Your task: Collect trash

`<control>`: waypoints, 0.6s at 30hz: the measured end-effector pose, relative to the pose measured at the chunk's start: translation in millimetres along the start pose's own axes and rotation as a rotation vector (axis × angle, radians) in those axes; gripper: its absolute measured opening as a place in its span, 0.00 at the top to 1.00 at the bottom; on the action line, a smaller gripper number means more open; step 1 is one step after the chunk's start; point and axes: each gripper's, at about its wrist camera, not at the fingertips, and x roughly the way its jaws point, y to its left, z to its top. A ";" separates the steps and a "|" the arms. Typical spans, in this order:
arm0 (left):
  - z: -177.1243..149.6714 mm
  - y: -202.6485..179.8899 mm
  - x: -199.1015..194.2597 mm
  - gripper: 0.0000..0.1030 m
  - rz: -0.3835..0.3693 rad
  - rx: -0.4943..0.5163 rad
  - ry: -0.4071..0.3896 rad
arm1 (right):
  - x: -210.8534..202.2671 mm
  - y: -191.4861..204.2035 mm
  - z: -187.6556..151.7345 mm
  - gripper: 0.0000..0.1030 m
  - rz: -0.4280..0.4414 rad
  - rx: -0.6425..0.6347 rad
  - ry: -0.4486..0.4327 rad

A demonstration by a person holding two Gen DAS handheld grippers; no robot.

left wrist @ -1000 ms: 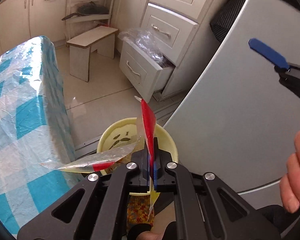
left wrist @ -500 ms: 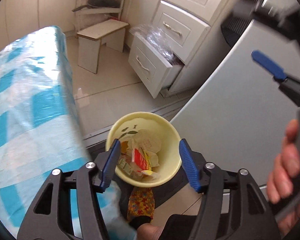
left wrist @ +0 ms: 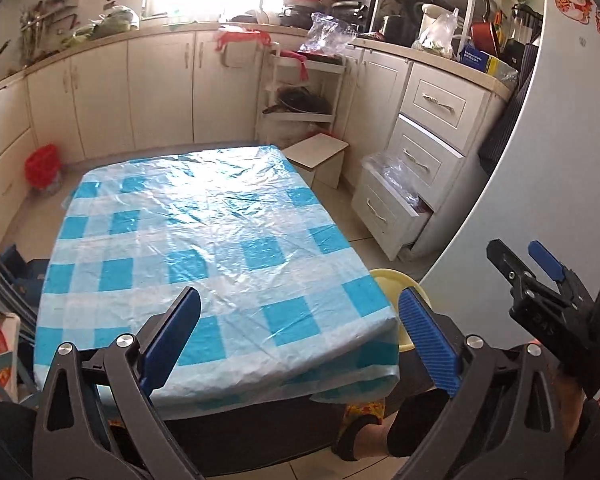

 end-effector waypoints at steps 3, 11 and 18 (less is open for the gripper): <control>-10.2 11.0 -32.2 0.08 0.015 0.023 -0.017 | -39.3 17.5 -6.4 0.07 -0.013 0.008 -0.037; -35.9 20.5 -89.2 0.08 0.036 0.023 -0.080 | -105.8 50.6 -8.2 0.07 0.001 -0.011 -0.086; -40.0 34.7 -107.7 0.08 0.084 -0.018 -0.111 | -115.7 56.8 -0.7 0.07 0.011 -0.011 -0.127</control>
